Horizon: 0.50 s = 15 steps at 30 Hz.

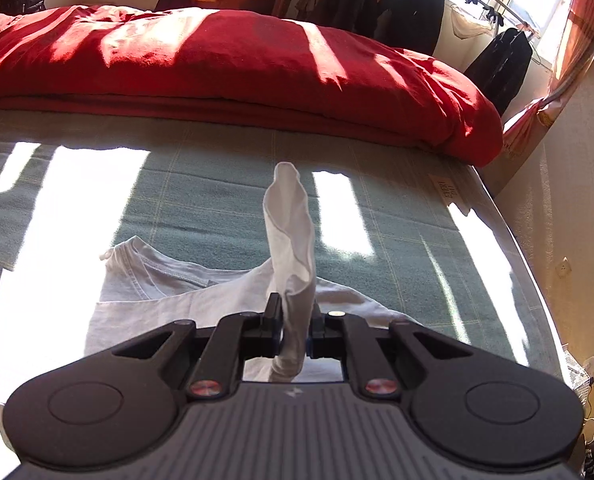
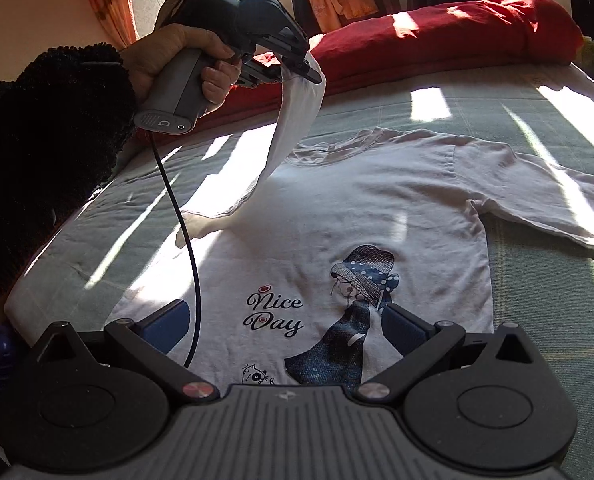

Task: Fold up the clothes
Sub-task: 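Lift the sleeve with the left tool and carry it across the shirt body, then open the left tool to lay the sleeve on the shirt body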

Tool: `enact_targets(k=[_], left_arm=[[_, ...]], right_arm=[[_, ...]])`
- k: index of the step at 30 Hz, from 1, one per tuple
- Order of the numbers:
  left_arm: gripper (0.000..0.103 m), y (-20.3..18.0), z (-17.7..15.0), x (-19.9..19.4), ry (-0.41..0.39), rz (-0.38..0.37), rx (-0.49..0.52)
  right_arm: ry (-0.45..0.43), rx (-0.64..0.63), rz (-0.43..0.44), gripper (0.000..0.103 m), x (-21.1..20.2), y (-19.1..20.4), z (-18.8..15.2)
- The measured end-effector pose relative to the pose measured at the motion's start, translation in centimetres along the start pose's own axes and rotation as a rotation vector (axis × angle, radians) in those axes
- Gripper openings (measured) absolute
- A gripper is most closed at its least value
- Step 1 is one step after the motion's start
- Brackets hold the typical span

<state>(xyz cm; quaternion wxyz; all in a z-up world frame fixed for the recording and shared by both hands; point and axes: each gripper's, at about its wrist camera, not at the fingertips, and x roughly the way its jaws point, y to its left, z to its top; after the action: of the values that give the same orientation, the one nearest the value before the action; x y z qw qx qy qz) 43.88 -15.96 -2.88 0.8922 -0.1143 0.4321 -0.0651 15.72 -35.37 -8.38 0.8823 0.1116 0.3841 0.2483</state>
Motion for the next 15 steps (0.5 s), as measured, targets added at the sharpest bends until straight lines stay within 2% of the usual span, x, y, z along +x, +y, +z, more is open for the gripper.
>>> enact_targets(k=[15], left_arm=[[0.009, -4.0, -3.4, 6.1, 0.104, 0.004, 0.076]], right_arm=[[0.005, 0.028, -0.065, 0.103, -0.8, -2.1, -0.3]])
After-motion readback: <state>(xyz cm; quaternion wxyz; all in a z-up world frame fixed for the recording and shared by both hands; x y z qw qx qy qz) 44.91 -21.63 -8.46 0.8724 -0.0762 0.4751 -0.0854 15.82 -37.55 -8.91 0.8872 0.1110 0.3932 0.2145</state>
